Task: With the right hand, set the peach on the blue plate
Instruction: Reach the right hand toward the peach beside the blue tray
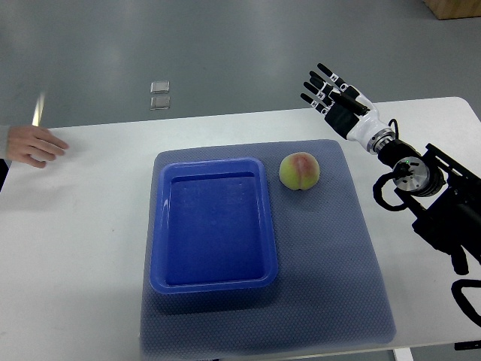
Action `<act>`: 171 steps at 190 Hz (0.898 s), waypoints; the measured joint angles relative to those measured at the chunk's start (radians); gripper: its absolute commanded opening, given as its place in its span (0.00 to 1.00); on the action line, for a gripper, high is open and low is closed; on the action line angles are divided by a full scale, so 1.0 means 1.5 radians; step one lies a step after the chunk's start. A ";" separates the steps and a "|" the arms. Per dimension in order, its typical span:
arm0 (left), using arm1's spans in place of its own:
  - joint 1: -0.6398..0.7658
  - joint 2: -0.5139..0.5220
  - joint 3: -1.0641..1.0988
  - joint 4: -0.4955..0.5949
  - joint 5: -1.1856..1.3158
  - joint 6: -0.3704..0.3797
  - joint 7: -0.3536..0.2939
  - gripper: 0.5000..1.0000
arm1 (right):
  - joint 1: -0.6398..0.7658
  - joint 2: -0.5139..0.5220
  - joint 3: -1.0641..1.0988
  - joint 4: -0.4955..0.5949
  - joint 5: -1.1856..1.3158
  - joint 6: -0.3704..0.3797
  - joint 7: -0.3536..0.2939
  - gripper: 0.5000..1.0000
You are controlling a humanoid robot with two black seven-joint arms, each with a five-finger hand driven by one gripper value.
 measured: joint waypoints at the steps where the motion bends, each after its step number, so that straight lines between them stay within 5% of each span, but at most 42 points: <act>1: 0.000 0.000 0.000 0.000 0.000 0.000 0.000 1.00 | 0.000 0.000 0.000 0.000 0.000 0.000 0.000 0.86; 103: 0.000 0.000 0.000 0.003 -0.002 0.001 -0.001 1.00 | 0.018 -0.009 -0.027 0.005 -0.014 0.007 -0.003 0.86; 171: 0.000 0.000 0.000 0.001 -0.001 0.000 -0.001 1.00 | 0.159 -0.121 -0.266 0.012 -0.284 0.033 -0.008 0.86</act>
